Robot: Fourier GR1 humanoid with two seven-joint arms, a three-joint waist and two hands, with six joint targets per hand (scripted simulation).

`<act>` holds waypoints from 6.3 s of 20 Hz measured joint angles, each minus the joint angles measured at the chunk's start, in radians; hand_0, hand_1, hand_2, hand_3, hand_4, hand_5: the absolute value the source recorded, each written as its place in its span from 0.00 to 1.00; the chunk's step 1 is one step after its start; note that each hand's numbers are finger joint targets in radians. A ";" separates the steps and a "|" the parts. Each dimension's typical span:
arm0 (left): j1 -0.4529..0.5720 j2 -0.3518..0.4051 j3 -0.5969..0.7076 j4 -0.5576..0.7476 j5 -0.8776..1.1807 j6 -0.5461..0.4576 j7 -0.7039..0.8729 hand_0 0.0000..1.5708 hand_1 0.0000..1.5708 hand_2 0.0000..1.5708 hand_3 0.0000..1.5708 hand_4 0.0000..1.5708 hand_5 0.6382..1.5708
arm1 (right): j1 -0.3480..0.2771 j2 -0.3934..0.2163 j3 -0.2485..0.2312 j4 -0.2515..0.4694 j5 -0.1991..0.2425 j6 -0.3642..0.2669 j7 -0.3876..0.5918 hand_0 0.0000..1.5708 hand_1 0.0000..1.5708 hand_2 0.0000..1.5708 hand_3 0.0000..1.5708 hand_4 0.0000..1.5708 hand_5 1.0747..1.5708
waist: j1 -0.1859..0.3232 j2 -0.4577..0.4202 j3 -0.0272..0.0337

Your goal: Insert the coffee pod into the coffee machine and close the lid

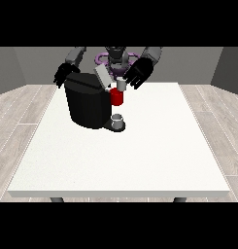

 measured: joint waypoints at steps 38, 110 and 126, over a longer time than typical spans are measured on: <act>-0.031 -0.067 -0.013 0.033 -0.057 -0.037 0.036 0.74 0.74 0.76 0.67 0.29 1.00 | 0.001 -0.026 -0.061 0.018 -0.042 0.007 -0.019 0.00 0.00 0.00 0.00 0.23 1.00 | 0.009 0.015 -0.0001; 0.587 -0.425 0.236 -0.162 0.396 -0.187 -0.082 0.00 0.00 0.00 0.00 0.00 1.00 | 0.134 -0.153 -0.058 -0.054 -0.083 0.162 0.056 0.00 0.00 0.00 0.00 0.09 1.00 | 0.394 -0.464 -0.0002; 0.777 -0.461 0.136 -0.522 0.547 -0.192 0.043 0.00 0.00 0.00 0.00 0.00 1.00 | -0.020 -0.154 -0.071 0.064 -0.064 0.211 0.046 0.00 0.00 0.00 0.00 0.00 1.00 | 0.456 -0.344 0.0000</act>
